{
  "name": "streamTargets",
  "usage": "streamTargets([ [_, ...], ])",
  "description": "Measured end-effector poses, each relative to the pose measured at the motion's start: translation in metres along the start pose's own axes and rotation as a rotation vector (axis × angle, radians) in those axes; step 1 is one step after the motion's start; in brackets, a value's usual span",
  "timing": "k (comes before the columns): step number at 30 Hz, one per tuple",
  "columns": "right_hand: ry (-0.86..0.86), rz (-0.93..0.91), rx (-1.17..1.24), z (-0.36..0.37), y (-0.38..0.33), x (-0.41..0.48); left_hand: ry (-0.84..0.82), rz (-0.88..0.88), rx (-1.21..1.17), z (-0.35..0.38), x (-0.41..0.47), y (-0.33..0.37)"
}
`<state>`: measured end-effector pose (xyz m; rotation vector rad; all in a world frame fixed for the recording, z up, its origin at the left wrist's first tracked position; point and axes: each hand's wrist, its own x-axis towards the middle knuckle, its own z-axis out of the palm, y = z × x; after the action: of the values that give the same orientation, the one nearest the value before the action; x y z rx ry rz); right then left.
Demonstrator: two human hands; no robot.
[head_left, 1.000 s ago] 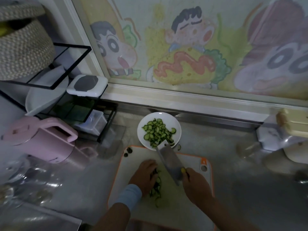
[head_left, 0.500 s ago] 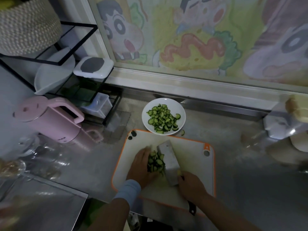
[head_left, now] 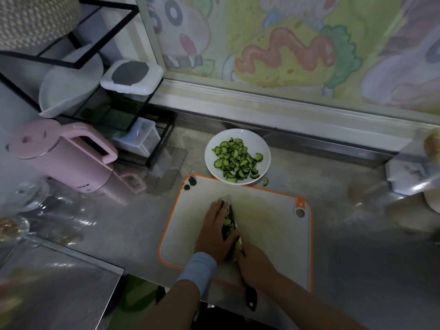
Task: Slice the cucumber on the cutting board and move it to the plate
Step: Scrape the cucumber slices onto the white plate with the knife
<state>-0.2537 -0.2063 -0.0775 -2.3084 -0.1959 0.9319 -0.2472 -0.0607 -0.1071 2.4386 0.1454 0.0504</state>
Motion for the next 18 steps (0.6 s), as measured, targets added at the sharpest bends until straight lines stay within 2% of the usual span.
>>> streamTargets([
  [3,0.077,-0.003,0.198,-0.005,-0.008,-0.005,0.032,0.018,-0.016,-0.002,0.005,0.003],
  [11,0.266,-0.070,0.397,-0.064,-0.028,0.018,0.090,0.115,-0.101,-0.031,0.072,0.045],
  [18,0.394,-0.139,0.162,-0.142,-0.065,0.064,0.017,0.129,-0.036,-0.051,0.174,0.071],
])
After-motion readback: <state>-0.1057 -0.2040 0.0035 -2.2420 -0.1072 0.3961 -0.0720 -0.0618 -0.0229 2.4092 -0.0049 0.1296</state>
